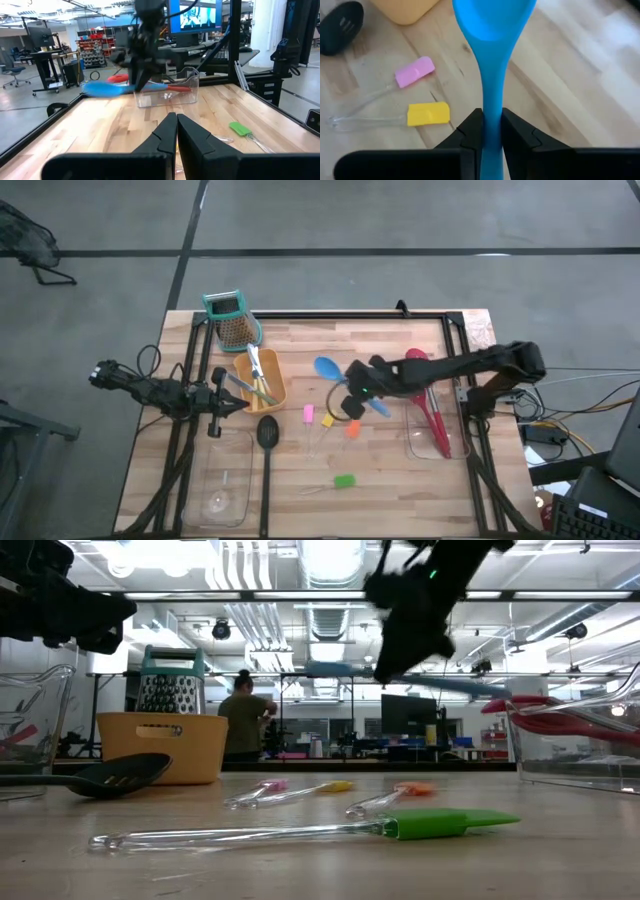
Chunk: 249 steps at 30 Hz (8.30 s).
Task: Pick & Place Kitchen Items
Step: Put the blue serving spoon into the right transparent bin, then put the black slotted spoon into the right transparent bin
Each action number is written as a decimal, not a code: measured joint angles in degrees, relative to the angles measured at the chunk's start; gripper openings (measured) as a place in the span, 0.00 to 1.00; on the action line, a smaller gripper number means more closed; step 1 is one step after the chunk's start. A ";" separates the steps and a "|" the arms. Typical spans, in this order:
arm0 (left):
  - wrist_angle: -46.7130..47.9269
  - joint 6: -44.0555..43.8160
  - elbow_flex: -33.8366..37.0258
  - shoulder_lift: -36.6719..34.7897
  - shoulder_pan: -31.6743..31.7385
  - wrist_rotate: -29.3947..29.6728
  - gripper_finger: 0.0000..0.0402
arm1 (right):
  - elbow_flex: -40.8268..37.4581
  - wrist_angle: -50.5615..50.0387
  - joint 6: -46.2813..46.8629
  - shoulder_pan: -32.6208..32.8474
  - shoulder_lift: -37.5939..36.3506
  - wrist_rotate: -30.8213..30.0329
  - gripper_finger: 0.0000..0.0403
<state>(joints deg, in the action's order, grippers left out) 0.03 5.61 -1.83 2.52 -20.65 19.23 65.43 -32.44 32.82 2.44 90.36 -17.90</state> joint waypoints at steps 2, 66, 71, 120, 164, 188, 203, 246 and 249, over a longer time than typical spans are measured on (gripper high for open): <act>0.00 0.00 0.00 -0.02 -0.01 -0.03 0.05 | -0.02 -3.58 2.97 2.85 -3.12 -4.00 0.12; 0.00 -0.01 0.02 -0.01 0.00 0.00 0.05 | -20.83 -39.65 68.86 36.06 -18.27 -19.38 0.43; 0.00 -0.02 0.02 0.00 -0.01 0.01 0.05 | -16.32 -39.43 65.89 36.04 -18.24 -22.49 0.47; 0.00 -0.01 0.04 -0.02 0.00 0.01 0.05 | -1.65 2.36 12.88 31.95 1.75 -22.10 0.21; -22.28 -14.81 0.17 3.81 -0.01 -9.45 0.05 | 6.62 14.81 -23.61 29.65 12.51 -6.13 0.02; 13.59 -8.41 -40.23 50.56 0.21 -4.95 0.04 | 5.32 8.71 -17.71 29.31 11.89 -7.59 0.02; 36.86 -9.49 -57.29 76.23 2.85 -10.04 0.36 | 2.77 7.08 -13.25 31.69 8.18 -10.74 0.02; 58.10 -0.69 -66.03 100.50 9.30 -15.69 0.11 | 0.74 9.26 -12.42 31.82 8.27 -10.46 0.02; 57.69 0.15 -66.69 100.43 9.30 -15.70 0.03 | 0.74 9.26 -12.42 31.82 8.27 -10.52 0.02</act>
<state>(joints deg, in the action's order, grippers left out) 57.72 5.76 -68.51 102.96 -11.35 3.53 66.17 -23.18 20.40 34.26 98.63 -28.42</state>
